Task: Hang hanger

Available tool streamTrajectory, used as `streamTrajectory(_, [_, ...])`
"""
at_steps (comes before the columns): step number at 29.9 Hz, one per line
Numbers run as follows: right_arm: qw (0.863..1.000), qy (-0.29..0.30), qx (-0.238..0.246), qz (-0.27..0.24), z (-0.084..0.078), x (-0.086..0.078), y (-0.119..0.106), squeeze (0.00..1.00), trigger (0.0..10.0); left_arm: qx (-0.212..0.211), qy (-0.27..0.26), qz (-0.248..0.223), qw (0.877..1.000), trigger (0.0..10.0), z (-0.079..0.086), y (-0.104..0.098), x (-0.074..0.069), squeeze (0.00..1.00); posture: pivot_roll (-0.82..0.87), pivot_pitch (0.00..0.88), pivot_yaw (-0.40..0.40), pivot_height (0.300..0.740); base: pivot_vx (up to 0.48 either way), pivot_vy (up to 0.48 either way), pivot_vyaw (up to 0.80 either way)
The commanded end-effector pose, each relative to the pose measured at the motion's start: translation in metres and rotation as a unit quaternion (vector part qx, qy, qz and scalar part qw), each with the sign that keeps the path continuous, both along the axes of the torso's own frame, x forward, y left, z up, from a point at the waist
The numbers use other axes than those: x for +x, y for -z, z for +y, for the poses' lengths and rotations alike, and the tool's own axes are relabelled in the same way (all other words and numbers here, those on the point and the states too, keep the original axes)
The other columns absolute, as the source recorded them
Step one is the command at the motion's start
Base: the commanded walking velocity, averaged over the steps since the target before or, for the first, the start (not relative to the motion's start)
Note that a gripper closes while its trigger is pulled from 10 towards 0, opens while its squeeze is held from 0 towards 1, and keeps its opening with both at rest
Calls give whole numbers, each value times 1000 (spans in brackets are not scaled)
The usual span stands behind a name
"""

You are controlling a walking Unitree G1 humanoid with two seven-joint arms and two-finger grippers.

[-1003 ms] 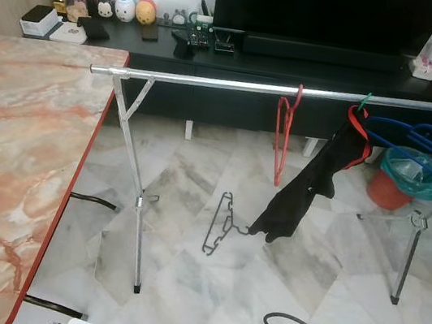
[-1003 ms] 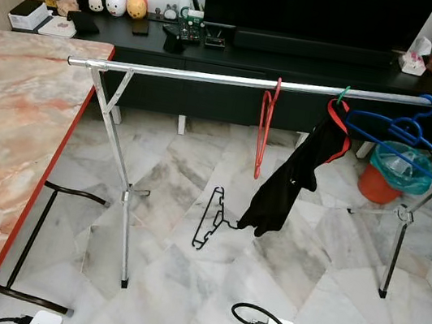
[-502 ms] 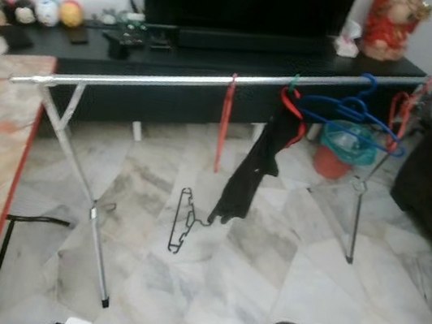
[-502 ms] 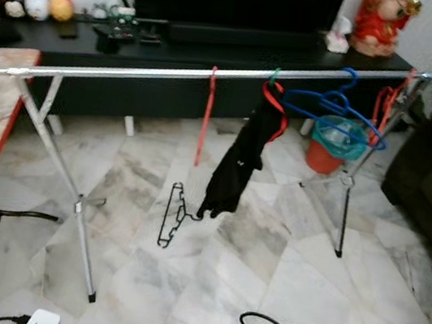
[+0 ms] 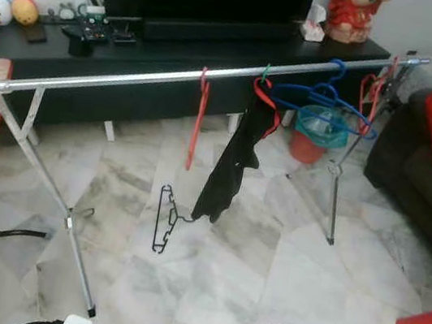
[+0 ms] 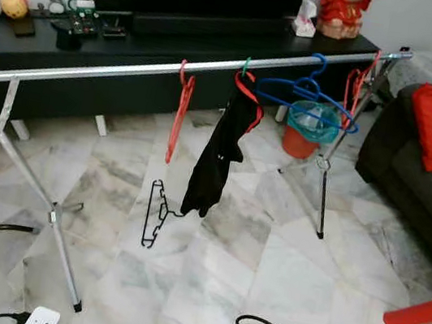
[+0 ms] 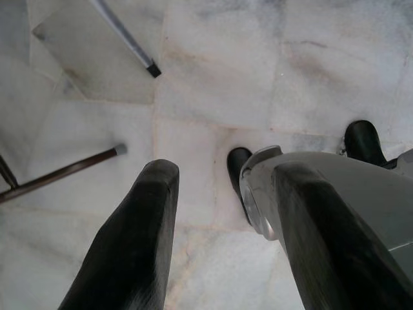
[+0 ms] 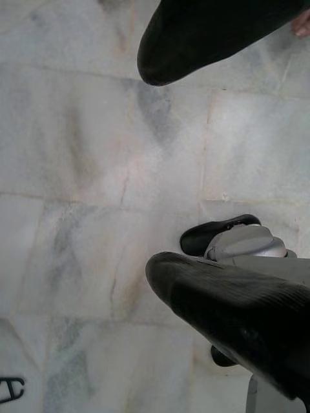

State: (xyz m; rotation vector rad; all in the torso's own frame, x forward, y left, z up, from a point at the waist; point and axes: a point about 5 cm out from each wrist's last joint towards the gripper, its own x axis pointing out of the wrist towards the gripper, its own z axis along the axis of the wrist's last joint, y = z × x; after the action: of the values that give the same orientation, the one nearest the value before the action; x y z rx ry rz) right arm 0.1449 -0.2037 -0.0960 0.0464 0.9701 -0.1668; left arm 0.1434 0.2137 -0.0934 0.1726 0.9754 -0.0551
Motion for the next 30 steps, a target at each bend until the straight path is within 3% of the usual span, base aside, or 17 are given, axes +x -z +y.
streamTrajectory(1, [1000, -1, -2, 2, 1, -1, 0, 0, 10000, 3, 7, 7, 1000, 10000, -1, 1, -2, 0, 2, 2, -8, 740, 0, 0, -738])
streamTrajectory(4, [1000, -2, -4, 1, -1, 2, -1, 0, 10000, 7, 14, 8, 1000, 10000, -2, 2, -2, 0, 6, 14, -13, 740, 0, 0, -738])
streamTrajectory(10, [1000, -5, -7, -4, -5, 8, -3, 0, 10000, 8, 12, 14, 1000, 10000, -3, 3, -7, 0, 4, 28, -17, 740, 0, -449, -734])
streamTrajectory(30, [1000, -12, -7, -9, 2, 13, -4, 0, 10000, 6, 6, 12, 1000, 10000, -2, 3, -6, 0, -2, 44, -16, 740, 0, 0, -722])
